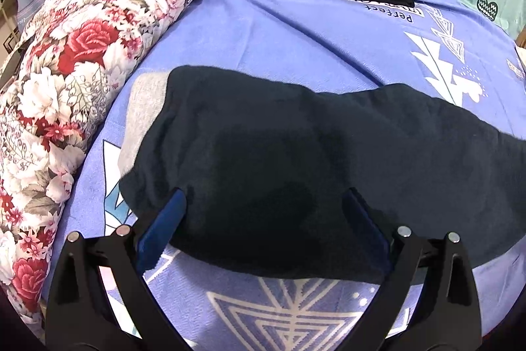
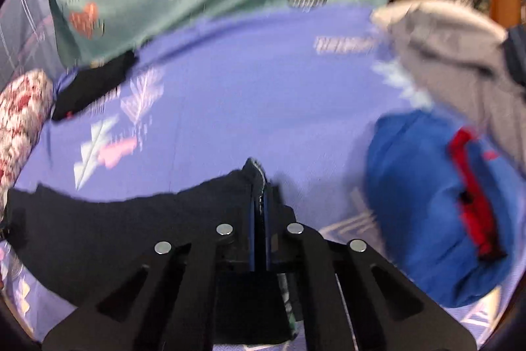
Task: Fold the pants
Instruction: 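Lower the cuff and open the right tool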
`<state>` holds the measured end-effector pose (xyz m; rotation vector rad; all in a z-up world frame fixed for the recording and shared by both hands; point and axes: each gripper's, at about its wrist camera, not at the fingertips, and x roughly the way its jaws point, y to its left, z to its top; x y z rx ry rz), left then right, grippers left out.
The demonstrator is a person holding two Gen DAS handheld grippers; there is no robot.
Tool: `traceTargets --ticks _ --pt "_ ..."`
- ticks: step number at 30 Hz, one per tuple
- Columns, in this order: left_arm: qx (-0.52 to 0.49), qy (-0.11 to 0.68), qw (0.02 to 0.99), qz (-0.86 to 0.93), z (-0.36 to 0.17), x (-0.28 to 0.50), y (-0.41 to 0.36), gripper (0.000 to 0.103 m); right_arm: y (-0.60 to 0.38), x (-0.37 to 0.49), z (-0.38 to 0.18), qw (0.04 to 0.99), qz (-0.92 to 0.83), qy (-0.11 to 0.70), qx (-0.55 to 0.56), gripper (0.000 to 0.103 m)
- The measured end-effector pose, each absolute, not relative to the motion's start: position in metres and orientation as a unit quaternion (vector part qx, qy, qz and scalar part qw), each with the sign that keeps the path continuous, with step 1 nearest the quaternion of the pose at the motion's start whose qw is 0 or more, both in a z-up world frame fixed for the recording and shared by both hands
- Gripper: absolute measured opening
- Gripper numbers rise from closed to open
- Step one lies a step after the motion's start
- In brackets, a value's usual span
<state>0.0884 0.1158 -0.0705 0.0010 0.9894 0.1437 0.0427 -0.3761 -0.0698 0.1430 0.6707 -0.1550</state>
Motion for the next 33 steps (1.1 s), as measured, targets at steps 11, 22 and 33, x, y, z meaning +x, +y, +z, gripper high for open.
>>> traceTargets --ticks 11,22,33 --pt "0.011 0.482 0.872 0.079 -0.078 0.091 0.119 0.097 -0.378 0.037 -0.080 0.919 -0.085 0.373 0.090 0.045" --pt "0.006 0.484 0.871 0.083 -0.080 0.094 0.128 0.097 -0.366 0.037 -0.101 0.882 -0.053 0.454 0.117 0.023" --pt "-0.019 0.464 0.883 0.071 -0.069 0.093 0.140 0.097 -0.195 0.129 -0.042 0.903 0.189 0.379 0.072 0.052"
